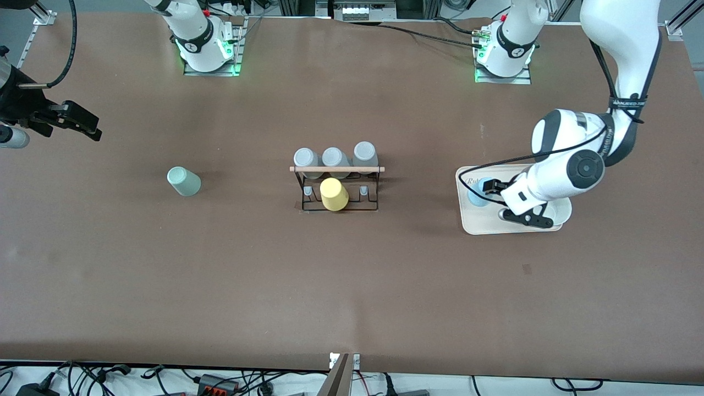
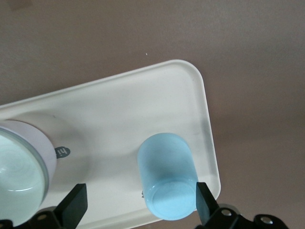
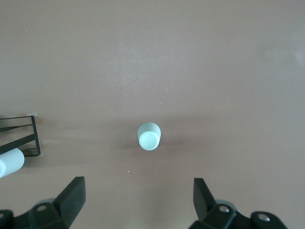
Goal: Hang scattered cups on rack with three cups
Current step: 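Reach the left gripper down over the light blue cup on the tray, then grasp the light blue cup with the left gripper and lift it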
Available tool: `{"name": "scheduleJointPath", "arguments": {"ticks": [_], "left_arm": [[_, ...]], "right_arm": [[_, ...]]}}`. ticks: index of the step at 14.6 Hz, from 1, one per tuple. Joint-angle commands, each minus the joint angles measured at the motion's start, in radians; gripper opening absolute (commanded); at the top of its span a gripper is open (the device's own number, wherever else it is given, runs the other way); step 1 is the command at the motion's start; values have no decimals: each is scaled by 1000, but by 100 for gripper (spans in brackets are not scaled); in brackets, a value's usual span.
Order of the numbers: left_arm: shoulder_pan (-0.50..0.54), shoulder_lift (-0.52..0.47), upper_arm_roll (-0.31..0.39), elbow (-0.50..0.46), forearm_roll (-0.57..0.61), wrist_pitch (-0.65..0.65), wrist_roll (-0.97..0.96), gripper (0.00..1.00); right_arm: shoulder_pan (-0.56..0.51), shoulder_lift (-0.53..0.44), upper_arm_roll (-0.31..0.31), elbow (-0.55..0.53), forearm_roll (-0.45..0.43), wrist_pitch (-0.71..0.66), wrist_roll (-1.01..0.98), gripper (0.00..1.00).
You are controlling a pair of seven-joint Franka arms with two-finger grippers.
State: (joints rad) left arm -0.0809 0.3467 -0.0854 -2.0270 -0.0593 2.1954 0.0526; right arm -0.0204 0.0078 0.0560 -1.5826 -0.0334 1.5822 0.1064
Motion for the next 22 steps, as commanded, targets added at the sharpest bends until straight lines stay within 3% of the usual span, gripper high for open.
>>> {"name": "scheduleJointPath", "arguments": {"ticks": [1, 9, 10, 14, 15, 16, 18, 20, 22], "left_arm": [[4, -40, -31, -58, 1, 27, -40, 100], [12, -14, -53, -87, 3, 64, -53, 100], [13, -14, -53, -96, 1, 73, -53, 96], [13, 18, -53, -98, 1, 115, -53, 75], [13, 18, -53, -96, 1, 113, -53, 51], [13, 18, -53, -87, 1, 106, -54, 36], [13, 11, -54, -29, -11, 63, -59, 13], [-14, 17, -57, 127, -11, -172, -86, 8], [-28, 18, -77, 214, -13, -278, -99, 8]], "right_arm": [[-3, -3, 1, 1, -14, 4, 16, 100], [-13, 23, -4, 4, -13, 4, 1, 100], [-13, 24, -4, 3, -11, 2, 1, 100], [-10, 26, -4, 3, -11, -7, 9, 100], [-9, 27, -4, 3, -11, -7, 13, 100], [-9, 31, -4, 3, -11, -7, 15, 100], [-9, 31, -4, 3, -11, -7, 15, 100], [-7, 31, -4, 0, -11, -7, 15, 100], [-4, 31, -4, -2, -13, -5, 16, 100]]}}
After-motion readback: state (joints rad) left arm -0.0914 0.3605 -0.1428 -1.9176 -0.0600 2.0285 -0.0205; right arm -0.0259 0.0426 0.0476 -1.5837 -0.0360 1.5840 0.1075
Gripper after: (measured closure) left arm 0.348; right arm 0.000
